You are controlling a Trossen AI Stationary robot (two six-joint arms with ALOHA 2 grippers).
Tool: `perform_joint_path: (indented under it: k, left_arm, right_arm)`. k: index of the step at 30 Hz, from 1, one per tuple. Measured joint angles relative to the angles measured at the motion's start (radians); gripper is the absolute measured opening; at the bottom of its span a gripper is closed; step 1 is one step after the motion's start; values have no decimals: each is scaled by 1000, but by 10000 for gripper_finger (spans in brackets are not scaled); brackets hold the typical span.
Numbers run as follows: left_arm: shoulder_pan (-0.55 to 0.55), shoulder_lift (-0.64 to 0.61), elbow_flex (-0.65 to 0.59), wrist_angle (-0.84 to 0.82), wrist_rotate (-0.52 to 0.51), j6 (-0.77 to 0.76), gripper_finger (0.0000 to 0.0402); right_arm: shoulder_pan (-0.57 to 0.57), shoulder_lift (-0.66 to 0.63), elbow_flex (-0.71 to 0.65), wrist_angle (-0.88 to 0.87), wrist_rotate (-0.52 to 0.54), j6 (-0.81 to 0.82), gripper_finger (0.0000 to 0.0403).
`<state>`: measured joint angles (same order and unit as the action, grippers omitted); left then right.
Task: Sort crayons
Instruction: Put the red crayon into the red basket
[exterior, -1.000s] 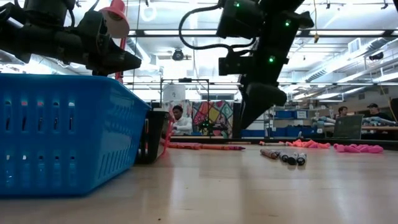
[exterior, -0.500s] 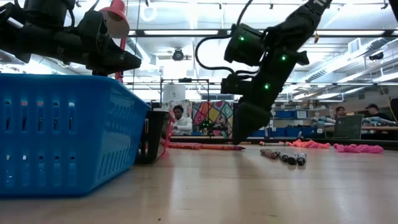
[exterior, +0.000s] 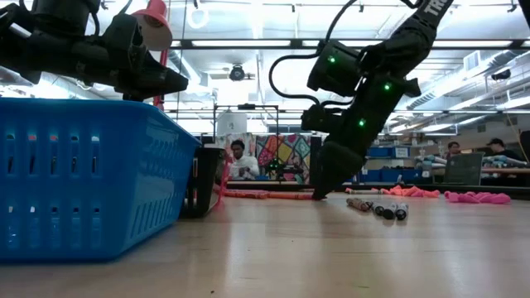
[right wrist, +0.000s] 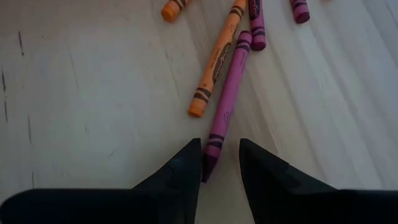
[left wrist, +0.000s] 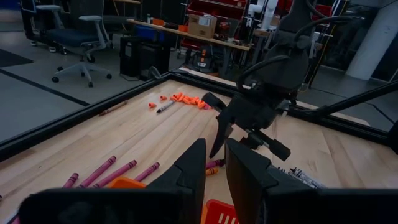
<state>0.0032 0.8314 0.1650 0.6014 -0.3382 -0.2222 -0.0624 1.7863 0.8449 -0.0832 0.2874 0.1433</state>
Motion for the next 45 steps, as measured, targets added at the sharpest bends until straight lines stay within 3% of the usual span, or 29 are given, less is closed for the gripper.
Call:
perform_joint_path:
  k: [16,25,33,39,45]
  left_arm:
    - [0,0,0,0,0,0,71]
    - [0,0,0,0,-1,0,71]
    - [0,0,0,-3,-1,0,71]
    - [0,0,0,-14,-1,0,71]
    - [0,0,0,-14,-1,0,71]
  right_arm:
    - [1,2,-7,12,31,41,24]
    - [5,6,24,-26,28,39,26]
    - [56,9,163,-132,18,0,27]
    - [102,7,272,-194,69,-31,27]
    - [134,6,332,-179,81,-68,27]
